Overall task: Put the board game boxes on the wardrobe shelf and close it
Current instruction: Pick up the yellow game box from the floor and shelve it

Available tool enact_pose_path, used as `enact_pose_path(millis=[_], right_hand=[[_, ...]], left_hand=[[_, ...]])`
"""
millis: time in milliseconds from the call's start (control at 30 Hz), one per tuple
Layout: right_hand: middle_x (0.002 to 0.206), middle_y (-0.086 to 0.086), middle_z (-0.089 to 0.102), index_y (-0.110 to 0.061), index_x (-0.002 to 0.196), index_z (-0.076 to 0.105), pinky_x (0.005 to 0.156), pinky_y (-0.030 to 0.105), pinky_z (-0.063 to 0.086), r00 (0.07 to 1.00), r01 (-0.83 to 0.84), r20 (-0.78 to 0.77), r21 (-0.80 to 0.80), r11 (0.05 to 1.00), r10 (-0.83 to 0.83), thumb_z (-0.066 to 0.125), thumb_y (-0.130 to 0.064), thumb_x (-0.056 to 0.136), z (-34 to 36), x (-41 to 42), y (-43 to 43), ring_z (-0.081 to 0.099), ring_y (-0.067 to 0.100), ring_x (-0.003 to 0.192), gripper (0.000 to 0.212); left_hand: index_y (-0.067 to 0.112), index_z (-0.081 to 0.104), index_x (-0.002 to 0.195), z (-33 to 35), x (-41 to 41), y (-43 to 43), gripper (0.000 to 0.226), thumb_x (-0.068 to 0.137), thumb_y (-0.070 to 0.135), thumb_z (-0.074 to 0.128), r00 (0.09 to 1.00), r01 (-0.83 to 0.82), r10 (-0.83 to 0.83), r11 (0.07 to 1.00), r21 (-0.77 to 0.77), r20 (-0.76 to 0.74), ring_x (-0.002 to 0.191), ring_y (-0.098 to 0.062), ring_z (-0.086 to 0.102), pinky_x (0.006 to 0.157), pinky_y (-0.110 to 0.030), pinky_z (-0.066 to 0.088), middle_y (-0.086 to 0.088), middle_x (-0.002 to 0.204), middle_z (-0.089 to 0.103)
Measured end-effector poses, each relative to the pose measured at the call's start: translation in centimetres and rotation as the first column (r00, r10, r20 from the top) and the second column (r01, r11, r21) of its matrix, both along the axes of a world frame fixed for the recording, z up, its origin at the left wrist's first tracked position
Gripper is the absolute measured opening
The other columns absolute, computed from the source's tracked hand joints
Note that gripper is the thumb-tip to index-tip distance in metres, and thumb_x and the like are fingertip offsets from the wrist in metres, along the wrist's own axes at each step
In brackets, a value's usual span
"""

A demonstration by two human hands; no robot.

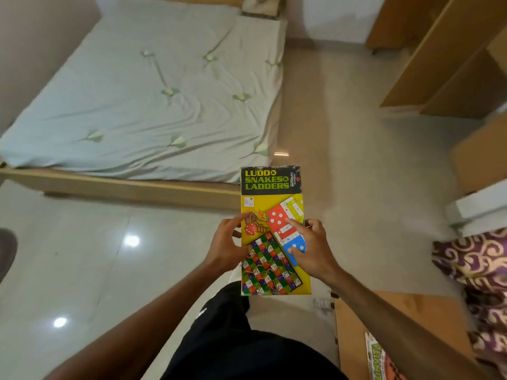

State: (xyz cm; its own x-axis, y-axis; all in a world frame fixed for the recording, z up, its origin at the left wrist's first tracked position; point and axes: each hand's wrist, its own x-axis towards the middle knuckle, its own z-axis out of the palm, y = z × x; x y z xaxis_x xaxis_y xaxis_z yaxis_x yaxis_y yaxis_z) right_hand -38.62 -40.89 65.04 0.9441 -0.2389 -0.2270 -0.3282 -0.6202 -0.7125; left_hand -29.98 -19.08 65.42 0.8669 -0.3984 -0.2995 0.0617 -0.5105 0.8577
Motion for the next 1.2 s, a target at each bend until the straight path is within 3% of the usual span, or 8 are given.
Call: enact_pose_path(millis=[100,233,500,667,933,1200], right_hand=[[0.121,0.001,0.03,-0.032,0.142,0.04,0.096,0.031,0.053,0.994,0.105,-0.01,-0.017,0.994,-0.105,0.07,-0.006,0.083,0.6,3.9,-3.3,0.037,0.018,0.125,0.071],[0.122,0.002,0.03,-0.031,0.142,0.04,0.094,0.02,0.047,0.967,0.256,0.003,-0.046,0.966,-0.256,0.069,-0.006,0.083,1.5,8.4,-8.4,0.037,0.019,0.125,0.071],[0.127,0.006,0.03,-0.029,0.145,0.034,0.094,0.021,0.046,0.9,0.437,0.006,-0.03,0.899,-0.437,0.069,-0.007,0.084,0.6,17.0,-22.1,0.033,0.018,0.128,0.073],[0.13,0.01,0.031,-0.026,0.146,0.032,0.097,0.026,0.046,0.907,0.418,-0.032,-0.055,0.907,-0.42,0.069,-0.009,0.084,0.8,24.3,-34.4,0.034,0.022,0.129,0.075],[0.131,0.008,0.03,-0.027,0.146,0.032,0.102,0.028,0.043,0.96,0.275,-0.023,-0.073,0.959,-0.278,0.066,-0.009,0.085,2.4,37.1,-50.6,0.03,0.022,0.131,0.072],[0.132,0.007,0.029,-0.026,0.146,0.034,0.102,0.031,0.047,0.983,0.181,-0.016,-0.069,0.981,-0.183,0.066,-0.01,0.087,1.2,56.4,-64.4,0.028,0.019,0.132,0.07]], left_hand=[[0.036,0.048,0.136,0.3,6.3,-4.5,0.076,0.072,0.007,0.078,0.994,0.112,-0.112,0.994,-0.004,-0.01,0.102,-0.015,0.059,0.055,-0.027,0.059,0.001,0.124,0.048],[0.035,0.047,0.139,0.9,13.9,-11.7,0.08,0.07,0.011,0.08,0.961,0.276,-0.277,0.961,0.015,0.015,0.098,-0.012,0.06,0.054,-0.022,0.054,0.0,0.126,0.05],[0.031,0.045,0.141,0.3,25.1,-28.5,0.081,0.071,0.013,0.08,0.904,0.424,-0.425,0.905,0.04,0.049,0.095,-0.01,0.058,0.062,-0.017,0.05,0.005,0.125,0.046],[0.03,0.041,0.144,0.8,32.0,-40.1,0.084,0.072,0.017,0.082,0.891,0.451,-0.453,0.891,0.041,0.032,0.101,-0.012,0.057,0.065,-0.016,0.052,0.004,0.128,0.042],[0.026,0.038,0.146,1.2,43.0,-54.0,0.086,0.073,0.013,0.081,0.925,0.375,-0.377,0.925,0.063,0.037,0.105,-0.016,0.057,0.053,-0.012,0.049,0.001,0.132,0.04],[0.024,0.039,0.145,-0.5,60.5,-66.9,0.084,0.073,0.007,0.08,0.961,0.275,-0.275,0.961,0.018,0.006,0.104,-0.017,0.056,0.05,-0.014,0.052,0.0,0.138,0.037]])
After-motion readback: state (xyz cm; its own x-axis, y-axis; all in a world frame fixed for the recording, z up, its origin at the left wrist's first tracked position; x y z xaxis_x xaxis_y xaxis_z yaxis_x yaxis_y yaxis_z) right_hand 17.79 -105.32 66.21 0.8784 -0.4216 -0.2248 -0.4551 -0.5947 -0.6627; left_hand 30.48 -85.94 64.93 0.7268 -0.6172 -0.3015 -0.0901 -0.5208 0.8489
